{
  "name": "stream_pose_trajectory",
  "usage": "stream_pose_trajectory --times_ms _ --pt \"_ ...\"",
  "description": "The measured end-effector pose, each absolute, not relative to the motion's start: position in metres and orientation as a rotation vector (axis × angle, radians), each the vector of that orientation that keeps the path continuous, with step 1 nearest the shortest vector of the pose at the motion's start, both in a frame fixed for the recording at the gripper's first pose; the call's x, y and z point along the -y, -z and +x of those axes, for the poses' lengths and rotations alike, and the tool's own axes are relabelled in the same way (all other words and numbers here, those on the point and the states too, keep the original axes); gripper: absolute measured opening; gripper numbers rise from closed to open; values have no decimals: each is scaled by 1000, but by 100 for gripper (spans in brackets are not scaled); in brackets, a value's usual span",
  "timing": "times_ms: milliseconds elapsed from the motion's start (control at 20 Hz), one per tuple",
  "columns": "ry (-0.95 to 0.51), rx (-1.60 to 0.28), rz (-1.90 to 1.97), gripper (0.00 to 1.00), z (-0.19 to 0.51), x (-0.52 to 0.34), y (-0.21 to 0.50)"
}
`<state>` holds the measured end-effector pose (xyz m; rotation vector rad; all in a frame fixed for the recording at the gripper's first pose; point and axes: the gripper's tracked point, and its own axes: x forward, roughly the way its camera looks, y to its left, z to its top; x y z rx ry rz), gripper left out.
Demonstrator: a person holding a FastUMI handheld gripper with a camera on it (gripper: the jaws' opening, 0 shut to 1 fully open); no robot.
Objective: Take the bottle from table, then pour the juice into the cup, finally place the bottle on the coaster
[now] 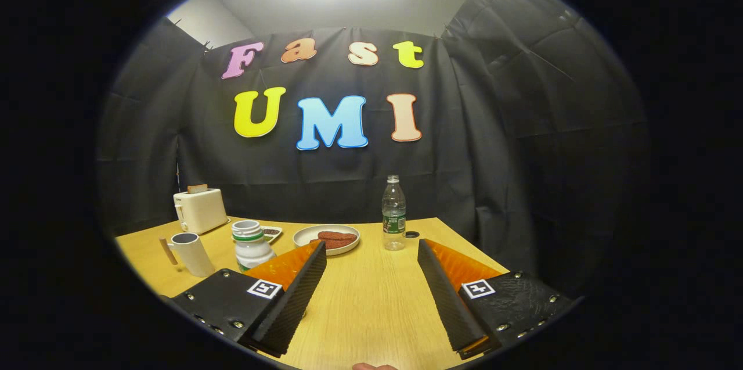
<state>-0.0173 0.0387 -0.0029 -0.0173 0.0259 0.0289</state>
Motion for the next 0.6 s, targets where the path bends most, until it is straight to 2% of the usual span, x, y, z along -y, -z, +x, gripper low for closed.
stream_pose_trajectory --times_ms 600 --pt "-164 -56 -21 97 -23 -141 37"
